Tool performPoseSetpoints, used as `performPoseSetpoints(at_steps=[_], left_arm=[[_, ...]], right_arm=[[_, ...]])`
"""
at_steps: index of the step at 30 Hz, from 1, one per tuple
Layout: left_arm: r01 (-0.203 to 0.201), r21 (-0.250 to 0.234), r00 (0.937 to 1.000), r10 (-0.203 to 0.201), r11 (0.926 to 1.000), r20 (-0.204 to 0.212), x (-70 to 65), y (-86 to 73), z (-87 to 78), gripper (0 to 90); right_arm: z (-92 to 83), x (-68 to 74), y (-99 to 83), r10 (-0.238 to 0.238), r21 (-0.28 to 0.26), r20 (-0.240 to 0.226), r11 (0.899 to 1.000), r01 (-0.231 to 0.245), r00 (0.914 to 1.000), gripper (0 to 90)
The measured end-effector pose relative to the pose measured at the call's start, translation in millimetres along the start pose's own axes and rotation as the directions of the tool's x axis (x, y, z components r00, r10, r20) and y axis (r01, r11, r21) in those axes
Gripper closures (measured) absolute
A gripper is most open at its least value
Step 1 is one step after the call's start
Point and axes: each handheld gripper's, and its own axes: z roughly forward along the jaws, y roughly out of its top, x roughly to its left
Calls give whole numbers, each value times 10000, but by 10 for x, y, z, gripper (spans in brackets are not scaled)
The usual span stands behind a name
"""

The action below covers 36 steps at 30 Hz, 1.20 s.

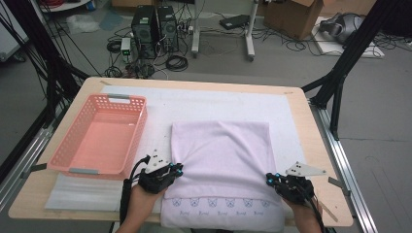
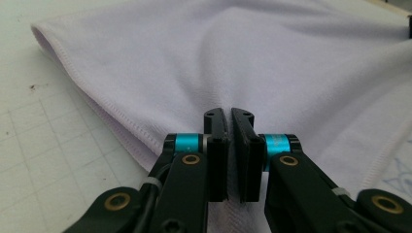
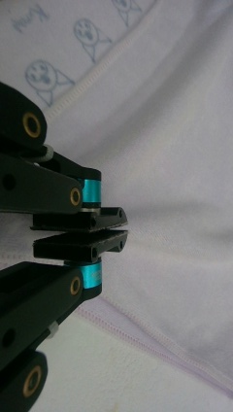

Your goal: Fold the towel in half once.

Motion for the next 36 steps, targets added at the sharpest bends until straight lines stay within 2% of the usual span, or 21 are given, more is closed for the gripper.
performPoseSetpoints(at_steps=[6, 12, 14, 16, 17, 18, 19, 21, 23, 25, 30, 34, 36], left_arm=[[49, -71, 9993, -46, 10000, 371, -65, -58, -155, 847], [-146, 191, 9972, 132, 9997, 734, -163, -166, -244, 842], [-97, 243, 9962, 75, 9997, 867, -181, -192, -264, 822], [-127, 101, 9954, 117, 9999, 956, -174, -178, -282, 752], [-136, 5, 9958, 135, 9999, 908, -149, -153, -282, 654], [-86, -54, 9969, 90, 9999, 785, -107, -121, -275, 549], [-48, -128, 9977, 57, 9999, 681, -53, -91, -258, 500], [215, -201, 9989, -206, 9996, 424, 70, -35, -206, 485], [533, -234, 9978, -522, 9983, 419, 166, -3, -143, 472], [644, -123, 9970, -638, 9978, 443, 214, 14, -51, 473], [676, 445, 9971, -690, 9967, 308, 274, 64, 229, 469], [444, 993, 9982, -482, 9941, 360, 224, 62, 421, 470], [307, 1217, 9991, -341, 9921, 260, 193, 48, 486, 471]], right_arm=[[-140, 86, -77, -56, 44, -228, 10000, 57, 9997, 869], [-254, 161, -179, -43, 197, -445, 9998, 52, 9990, 869], [-287, 188, -217, -61, 293, -511, 9995, 76, 9987, 869], [-310, 208, -249, -44, 443, -638, 9990, 73, 9980, 856], [-315, 209, -254, -15, 477, -720, 9989, 50, 9974, 812], [-320, 205, -251, -19, 346, -641, 9994, 41, 9979, 723], [-323, 194, -237, 94, 168, -508, 9998, -85, 9987, 683], [-317, 152, -181, 225, -303, -315, 9993, -235, 9992, 623], [-272, 96, -106, 348, -698, -125, 9969, -356, 9993, 596], [-186, 52, -45, 414, -760, 28, 9963, -411, 9991, 589], [116, -26, 73, 383, -225, 217, 9990, -378, 9990, 576], [312, -87, 129, 490, 115, 159, 9987, -492, 9987, 579], [404, -89, 131, 379, 444, 73, 9983, -382, 9993, 631]])
